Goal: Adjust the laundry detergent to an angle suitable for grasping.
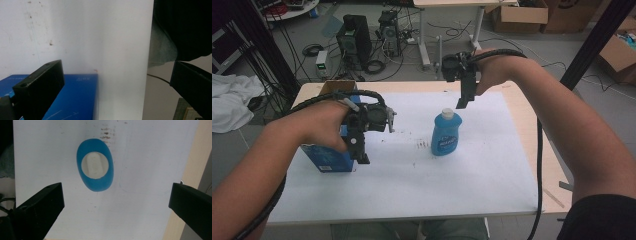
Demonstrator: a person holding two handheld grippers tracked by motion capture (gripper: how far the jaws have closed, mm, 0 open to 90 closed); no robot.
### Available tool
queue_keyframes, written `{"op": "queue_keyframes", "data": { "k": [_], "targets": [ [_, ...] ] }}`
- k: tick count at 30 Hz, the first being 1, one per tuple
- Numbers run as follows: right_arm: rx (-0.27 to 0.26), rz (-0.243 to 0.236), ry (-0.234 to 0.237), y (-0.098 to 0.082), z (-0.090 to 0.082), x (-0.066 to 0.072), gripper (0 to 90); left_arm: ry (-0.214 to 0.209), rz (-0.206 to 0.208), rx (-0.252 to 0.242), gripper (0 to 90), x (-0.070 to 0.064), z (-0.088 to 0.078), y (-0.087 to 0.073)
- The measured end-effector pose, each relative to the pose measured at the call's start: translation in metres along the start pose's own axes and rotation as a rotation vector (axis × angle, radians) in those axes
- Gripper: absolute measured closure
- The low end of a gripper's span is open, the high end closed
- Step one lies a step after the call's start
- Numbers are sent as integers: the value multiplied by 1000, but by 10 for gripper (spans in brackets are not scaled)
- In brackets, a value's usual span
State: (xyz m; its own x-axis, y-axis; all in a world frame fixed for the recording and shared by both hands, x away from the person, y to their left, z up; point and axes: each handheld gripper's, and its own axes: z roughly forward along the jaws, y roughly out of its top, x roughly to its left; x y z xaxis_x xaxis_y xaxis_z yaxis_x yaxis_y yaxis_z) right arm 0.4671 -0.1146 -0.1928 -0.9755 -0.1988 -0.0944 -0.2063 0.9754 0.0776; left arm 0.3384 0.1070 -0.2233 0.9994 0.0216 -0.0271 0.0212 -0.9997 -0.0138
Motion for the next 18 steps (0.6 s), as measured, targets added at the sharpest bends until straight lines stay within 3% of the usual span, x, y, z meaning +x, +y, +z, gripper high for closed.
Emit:
{"op": "queue_keyframes", "data": {
  "k": [6,18],
  "targets": [
    [10,-25,37,1,13,8,0,-1,-3,7,1,0,3,-1],
    [13,-24,73,3,38,11,0,-4,2,2,0,0,5,-1]
  ]
}}
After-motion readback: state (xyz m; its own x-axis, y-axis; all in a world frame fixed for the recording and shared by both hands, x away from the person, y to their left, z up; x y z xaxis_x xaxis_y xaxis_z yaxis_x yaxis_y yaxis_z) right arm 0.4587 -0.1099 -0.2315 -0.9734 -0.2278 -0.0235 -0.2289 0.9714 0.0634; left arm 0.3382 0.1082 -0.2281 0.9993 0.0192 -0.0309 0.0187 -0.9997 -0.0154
